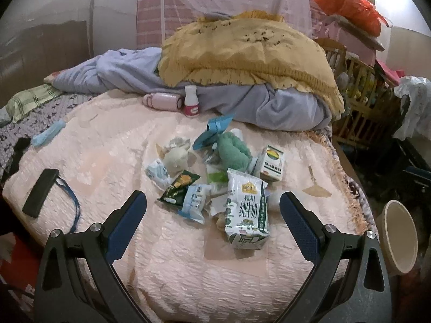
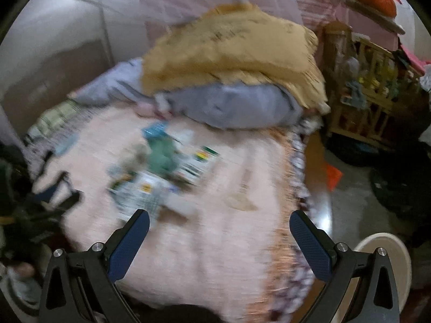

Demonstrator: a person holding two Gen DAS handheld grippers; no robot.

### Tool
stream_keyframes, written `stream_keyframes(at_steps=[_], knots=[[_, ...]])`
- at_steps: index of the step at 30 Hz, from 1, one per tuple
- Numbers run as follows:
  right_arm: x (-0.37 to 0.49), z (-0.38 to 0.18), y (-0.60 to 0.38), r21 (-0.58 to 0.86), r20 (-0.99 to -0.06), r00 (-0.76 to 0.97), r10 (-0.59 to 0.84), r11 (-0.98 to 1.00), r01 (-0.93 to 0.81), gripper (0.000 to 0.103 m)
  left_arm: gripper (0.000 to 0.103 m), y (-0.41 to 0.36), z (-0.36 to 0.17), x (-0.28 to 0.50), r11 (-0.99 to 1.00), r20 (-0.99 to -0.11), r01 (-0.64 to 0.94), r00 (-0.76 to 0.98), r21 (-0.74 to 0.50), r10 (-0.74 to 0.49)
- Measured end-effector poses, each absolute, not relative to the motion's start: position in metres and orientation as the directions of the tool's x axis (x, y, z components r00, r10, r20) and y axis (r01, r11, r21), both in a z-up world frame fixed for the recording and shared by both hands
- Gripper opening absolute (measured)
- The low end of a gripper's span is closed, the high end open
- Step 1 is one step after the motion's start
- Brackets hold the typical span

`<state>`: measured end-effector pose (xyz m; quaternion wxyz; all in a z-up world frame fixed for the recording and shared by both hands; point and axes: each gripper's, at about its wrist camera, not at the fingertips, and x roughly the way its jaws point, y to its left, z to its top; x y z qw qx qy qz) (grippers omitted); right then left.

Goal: Collect trash

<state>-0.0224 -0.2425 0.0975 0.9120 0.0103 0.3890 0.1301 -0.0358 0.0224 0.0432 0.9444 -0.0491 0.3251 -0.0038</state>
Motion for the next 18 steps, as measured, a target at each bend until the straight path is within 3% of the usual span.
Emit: stream_keyframes(at_steps=[10,18], knots=[[-0.04,0.101,-0.195,0.151,-0.616,0.735,0.284,0.958,-0.243,0.103,0.099,0.033,0.055,-0.049,0.995,-0.587,-0.051,0.809,-0.081,-0.007],[-0.04,0.091,-0.184,0.118,-0.61,0.755,0.242,0.969,-0.215,0.103,0.099,0.035,0.056,-0.053,0.995,-0.58,-0.06,0.815,-0.082,0.001]])
